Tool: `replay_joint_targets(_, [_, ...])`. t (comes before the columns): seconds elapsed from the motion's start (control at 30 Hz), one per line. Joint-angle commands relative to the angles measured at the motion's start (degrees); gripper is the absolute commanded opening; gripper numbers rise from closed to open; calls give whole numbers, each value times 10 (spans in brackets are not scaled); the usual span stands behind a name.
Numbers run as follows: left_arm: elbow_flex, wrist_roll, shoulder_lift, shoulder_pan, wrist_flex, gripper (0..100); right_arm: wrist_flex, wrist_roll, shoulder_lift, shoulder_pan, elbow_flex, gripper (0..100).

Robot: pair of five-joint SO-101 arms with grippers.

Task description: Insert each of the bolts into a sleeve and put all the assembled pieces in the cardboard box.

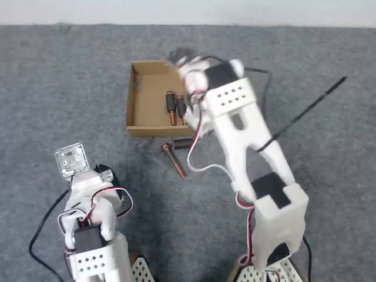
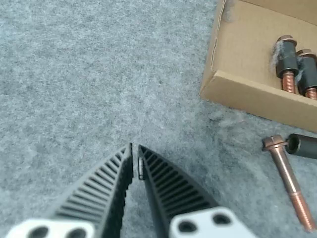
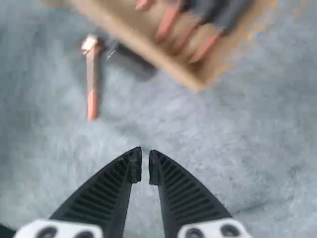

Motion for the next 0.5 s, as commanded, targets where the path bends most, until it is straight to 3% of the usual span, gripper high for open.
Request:
replay_joint_targets(0.0, [-7,-9,-11,0,-1,11,17,83,-57,-29,38,6])
replay_joint_targets(0.3, [-7,-9,-11,0,-1,11,-102,265,-62,-42,152,6])
replay_joint_targets(0.47, [-7,-9,-11,0,-1,11,-210,304,-66,-49,232,7])
